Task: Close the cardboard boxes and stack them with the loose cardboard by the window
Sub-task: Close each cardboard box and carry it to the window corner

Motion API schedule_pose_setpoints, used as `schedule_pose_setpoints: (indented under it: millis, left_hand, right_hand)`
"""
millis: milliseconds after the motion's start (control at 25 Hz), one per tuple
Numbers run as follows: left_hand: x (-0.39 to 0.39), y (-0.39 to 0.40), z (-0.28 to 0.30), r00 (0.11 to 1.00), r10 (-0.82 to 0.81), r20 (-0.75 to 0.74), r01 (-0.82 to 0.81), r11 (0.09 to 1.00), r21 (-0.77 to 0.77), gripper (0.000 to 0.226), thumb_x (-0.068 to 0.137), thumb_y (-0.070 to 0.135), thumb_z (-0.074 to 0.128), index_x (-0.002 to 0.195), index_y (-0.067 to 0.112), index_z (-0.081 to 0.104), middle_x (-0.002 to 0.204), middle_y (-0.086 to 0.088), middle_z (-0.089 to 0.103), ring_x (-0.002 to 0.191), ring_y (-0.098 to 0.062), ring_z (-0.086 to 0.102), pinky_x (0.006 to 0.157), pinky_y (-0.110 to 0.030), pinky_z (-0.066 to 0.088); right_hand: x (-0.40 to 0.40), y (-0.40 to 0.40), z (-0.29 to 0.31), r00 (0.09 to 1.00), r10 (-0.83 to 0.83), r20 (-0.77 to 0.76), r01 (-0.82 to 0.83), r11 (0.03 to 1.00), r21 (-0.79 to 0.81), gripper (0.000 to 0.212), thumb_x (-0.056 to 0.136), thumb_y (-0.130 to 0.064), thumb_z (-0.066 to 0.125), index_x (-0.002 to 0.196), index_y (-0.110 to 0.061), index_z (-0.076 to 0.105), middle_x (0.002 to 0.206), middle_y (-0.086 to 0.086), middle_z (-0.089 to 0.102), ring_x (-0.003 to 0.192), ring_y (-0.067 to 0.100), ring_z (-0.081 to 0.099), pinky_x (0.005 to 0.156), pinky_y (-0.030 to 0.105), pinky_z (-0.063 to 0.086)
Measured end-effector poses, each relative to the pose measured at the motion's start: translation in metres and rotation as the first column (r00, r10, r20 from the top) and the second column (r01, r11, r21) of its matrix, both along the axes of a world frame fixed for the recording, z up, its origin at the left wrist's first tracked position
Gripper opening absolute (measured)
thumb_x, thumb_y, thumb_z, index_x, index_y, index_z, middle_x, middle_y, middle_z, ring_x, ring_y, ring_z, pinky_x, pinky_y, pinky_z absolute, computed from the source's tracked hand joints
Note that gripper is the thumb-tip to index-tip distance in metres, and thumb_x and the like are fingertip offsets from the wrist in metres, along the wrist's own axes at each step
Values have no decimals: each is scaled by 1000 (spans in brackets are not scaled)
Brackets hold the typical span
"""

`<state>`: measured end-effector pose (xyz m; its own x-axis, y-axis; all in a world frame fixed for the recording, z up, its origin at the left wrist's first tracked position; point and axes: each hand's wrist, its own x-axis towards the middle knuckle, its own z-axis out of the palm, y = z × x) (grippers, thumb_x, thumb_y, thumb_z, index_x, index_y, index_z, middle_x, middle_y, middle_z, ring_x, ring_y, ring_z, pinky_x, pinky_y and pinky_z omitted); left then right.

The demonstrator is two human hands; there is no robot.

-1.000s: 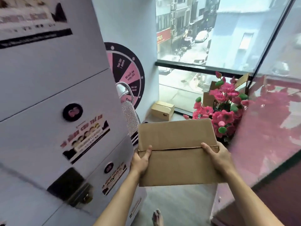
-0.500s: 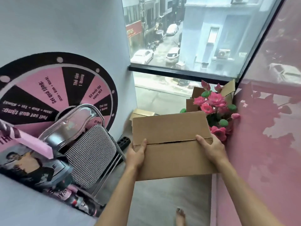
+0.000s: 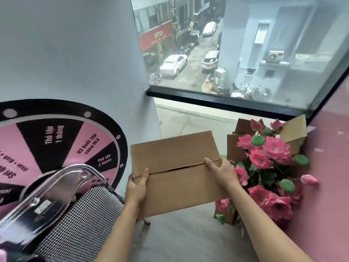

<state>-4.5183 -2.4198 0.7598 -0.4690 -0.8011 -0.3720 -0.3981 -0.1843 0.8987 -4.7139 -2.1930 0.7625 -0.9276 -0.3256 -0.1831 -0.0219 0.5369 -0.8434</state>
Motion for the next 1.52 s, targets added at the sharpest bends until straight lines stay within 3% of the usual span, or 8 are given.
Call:
schedule_pose_setpoints:
  millis: [200, 320, 600, 800, 1000, 1120, 1280, 1520]
  left_hand:
    - [-78, -56, -8, 1000, -15, 4, 15, 1000, -7, 44, 86, 61, 66, 116, 34, 50, 105, 13, 64, 94, -11, 62, 88, -33, 47]
    - [-136, -95, -23, 993, -108, 41, 107, 994, 12, 42, 87, 61, 65, 118, 34, 54, 113, 7, 65, 104, -19, 63, 98, -40, 49]
    - [-275, -180, -41, 912, -400, 88, 399, 916, 29, 57, 85, 63, 67, 132, 32, 55, 118, 11, 67, 112, -17, 63, 105, -42, 48]
    - [-349, -199, -68, 843, -527, 108, 522, 850, 68, 54, 86, 60, 68, 129, 31, 56, 117, 12, 67, 110, -12, 63, 88, -27, 50]
    - [-408, -211, -118, 803, -568, 179, 564, 822, 79, 57, 76, 68, 70, 122, 44, 48, 109, 23, 63, 103, -4, 59, 81, -19, 44]
    - [-432, -220, -152, 763, -603, 230, 593, 796, 119, 63, 75, 64, 76, 127, 37, 52, 109, 25, 61, 98, 3, 58, 76, -12, 42]
    - [-454, -224, -196, 759, -592, 271, 581, 804, 130, 67, 76, 58, 80, 132, 28, 56, 124, 7, 63, 117, -15, 60, 99, -31, 47]
    - [-496, -238, -283, 723, -611, 323, 596, 788, 155, 49, 79, 56, 77, 117, 38, 51, 119, 10, 61, 111, -12, 56, 95, -28, 41]
  right_hand:
    - [-77, -55, -15, 1000, -20, 22, 19, 1000, 23, 58, 83, -68, 63, 120, -23, 58, 108, 1, 66, 95, 22, 58, 79, 31, 39]
    - [-116, -80, -34, 994, -101, 46, 99, 994, 38, 56, 82, -66, 65, 118, -24, 61, 111, 5, 69, 106, 29, 62, 80, 32, 41]
    - [-194, -123, -50, 943, -313, 112, 310, 950, 45, 59, 82, -66, 66, 123, -23, 63, 118, 5, 70, 114, 29, 62, 95, 37, 48]
    - [-233, -129, -82, 892, -414, 182, 406, 910, 79, 64, 82, -68, 64, 128, -23, 59, 120, 3, 69, 115, 28, 61, 96, 36, 47]
    - [-283, -136, -141, 869, -425, 253, 410, 905, 112, 62, 83, -67, 63, 127, -24, 59, 117, 2, 69, 114, 28, 61, 97, 38, 47]
    - [-308, -139, -178, 857, -433, 280, 409, 901, 142, 60, 84, -66, 63, 127, -24, 59, 116, 2, 69, 113, 28, 61, 94, 37, 46]
    - [-326, -145, -219, 842, -451, 295, 427, 892, 144, 54, 83, -65, 65, 120, -26, 62, 110, 1, 70, 109, 28, 62, 88, 36, 45]
    - [-358, -161, -307, 803, -491, 338, 450, 871, 196, 58, 81, -67, 64, 123, -27, 61, 117, 4, 69, 113, 31, 60, 92, 38, 44]
